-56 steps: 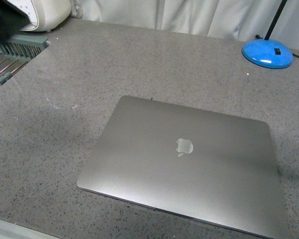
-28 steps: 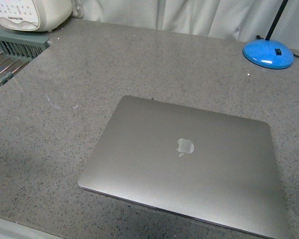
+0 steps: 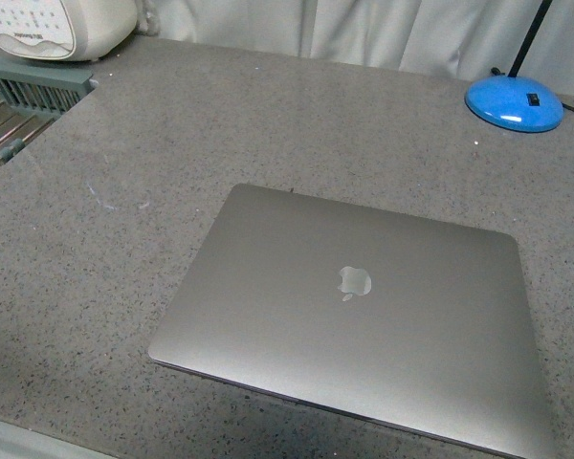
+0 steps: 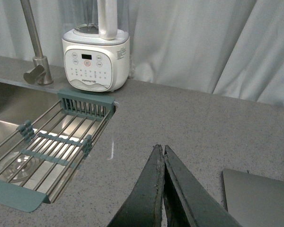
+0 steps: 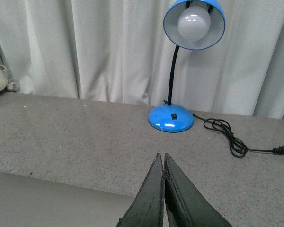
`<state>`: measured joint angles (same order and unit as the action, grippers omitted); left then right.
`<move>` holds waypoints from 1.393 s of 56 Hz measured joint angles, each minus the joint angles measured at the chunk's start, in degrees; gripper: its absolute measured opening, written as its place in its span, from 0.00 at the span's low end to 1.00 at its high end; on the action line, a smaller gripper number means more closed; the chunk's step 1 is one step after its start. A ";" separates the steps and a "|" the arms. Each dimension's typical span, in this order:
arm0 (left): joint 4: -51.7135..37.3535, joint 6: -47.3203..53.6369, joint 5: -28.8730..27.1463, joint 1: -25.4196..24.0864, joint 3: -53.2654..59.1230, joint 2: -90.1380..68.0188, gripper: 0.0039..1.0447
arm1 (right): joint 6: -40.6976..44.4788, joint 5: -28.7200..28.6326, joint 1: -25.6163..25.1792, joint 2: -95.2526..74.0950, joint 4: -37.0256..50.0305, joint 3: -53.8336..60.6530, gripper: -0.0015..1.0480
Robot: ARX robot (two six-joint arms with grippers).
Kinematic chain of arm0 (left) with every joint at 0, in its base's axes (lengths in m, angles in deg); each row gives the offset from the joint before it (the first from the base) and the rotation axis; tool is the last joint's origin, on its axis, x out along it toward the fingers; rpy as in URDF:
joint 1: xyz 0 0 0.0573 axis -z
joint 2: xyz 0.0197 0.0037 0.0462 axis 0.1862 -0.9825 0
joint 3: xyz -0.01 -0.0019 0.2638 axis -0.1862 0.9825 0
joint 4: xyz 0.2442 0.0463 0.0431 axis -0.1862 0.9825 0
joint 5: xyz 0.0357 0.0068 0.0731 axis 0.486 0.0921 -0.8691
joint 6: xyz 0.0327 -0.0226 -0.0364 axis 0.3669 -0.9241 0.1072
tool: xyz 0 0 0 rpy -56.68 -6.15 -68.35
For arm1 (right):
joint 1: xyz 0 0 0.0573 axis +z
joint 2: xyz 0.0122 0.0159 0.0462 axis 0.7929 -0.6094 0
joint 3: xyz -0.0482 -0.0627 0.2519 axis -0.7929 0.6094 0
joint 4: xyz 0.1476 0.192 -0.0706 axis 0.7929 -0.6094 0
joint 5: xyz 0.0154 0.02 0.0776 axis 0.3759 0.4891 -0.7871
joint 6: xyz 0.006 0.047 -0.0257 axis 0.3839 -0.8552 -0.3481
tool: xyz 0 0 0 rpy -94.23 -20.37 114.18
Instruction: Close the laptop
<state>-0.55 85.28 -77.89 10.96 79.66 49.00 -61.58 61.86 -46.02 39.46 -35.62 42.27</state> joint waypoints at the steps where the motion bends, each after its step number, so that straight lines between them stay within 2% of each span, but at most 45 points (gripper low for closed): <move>1: 0.20 -0.02 0.02 -0.02 0.09 0.33 0.04 | 0.00 -0.42 -0.31 0.39 -0.37 0.00 0.01; 5: 1.70 0.02 0.28 -0.07 0.70 2.60 0.04 | 0.04 -5.51 -4.04 3.15 -3.08 0.02 0.01; 12: 3.45 0.02 0.33 -0.09 2.23 5.73 0.04 | 0.02 -5.88 -6.27 7.63 -7.06 0.02 0.01; 17: 3.06 0.04 0.31 -0.11 3.15 7.41 0.04 | 0.02 -6.08 -6.29 10.29 -9.66 0.02 0.01; 54: 19.71 0.04 0.42 -0.11 3.17 24.65 0.04 | 0.02 -6.12 -6.29 23.02 -22.16 0.02 0.01; 59: 21.79 0.04 0.39 -0.11 3.17 26.71 0.04 | 0.04 -6.14 -6.29 31.12 -32.11 -0.02 0.01; 69: 24.22 0.04 0.44 -0.11 3.15 29.51 0.04 | 0.04 -6.19 -6.29 32.87 -32.26 -0.02 0.01; 73: 31.89 0.04 0.44 -0.11 3.15 34.80 0.04 | 0.04 -6.16 -6.29 32.83 -32.44 -0.02 0.01; 78: 33.77 0.04 0.42 -0.11 3.15 38.16 0.04 | 0.04 -6.16 -6.29 32.70 -32.57 -0.02 0.01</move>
<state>33.22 85.33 -77.47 10.85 82.81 87.16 -61.54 55.70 -52.31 72.16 -68.18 42.25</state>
